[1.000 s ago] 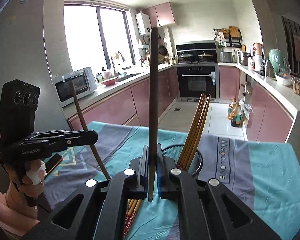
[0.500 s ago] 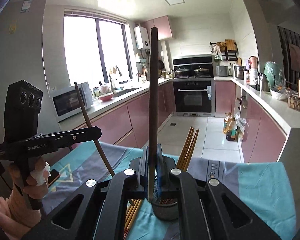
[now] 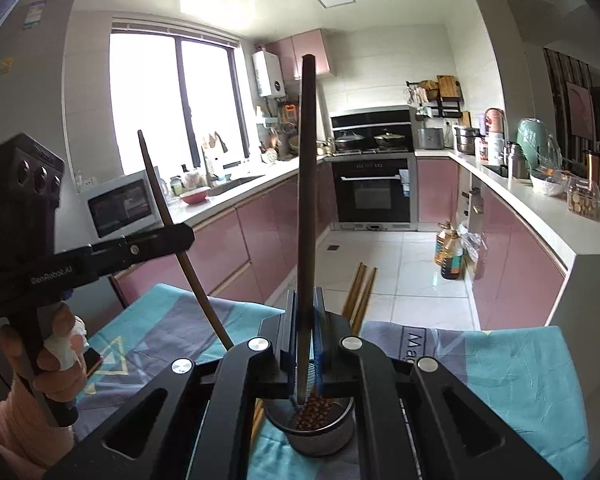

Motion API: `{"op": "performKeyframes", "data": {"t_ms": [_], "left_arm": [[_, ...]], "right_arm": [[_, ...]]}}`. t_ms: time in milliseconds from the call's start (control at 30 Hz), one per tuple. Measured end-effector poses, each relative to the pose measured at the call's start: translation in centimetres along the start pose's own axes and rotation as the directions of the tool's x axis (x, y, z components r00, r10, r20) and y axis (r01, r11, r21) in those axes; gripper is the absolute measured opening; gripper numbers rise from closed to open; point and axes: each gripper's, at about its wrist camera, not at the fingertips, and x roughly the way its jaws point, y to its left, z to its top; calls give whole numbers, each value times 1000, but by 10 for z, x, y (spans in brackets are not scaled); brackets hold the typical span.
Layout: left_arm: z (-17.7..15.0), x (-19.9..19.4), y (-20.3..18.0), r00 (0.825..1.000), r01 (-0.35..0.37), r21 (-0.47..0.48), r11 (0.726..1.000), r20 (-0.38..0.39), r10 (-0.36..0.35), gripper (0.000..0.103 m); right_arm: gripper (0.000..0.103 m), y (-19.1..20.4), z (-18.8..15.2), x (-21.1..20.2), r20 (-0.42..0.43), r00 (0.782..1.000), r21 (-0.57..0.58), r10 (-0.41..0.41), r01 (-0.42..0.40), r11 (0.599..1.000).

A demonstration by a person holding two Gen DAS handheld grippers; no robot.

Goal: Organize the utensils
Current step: 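Lower both chopsticks into the mesh cup and open both tools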

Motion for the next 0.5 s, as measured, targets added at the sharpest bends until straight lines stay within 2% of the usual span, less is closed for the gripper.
{"op": "performKeyframes", "data": {"t_ms": [233, 367, 500], "left_arm": [[-13, 33, -4, 994, -14, 48, 999, -106, 19, 7], [-24, 50, -3, 983, -10, 72, 997, -185, 23, 7], [-30, 60, 1, 973, -6, 88, 996, -230, 26, 7]], "right_arm": [[6, -10, -12, 25, -80, 997, 33, 5, -2, 999], [6, -11, -21, 39, -135, 991, 45, 19, -13, 999], [6, -15, -27, 48, -179, 983, 68, 45, -34, 997]]}}
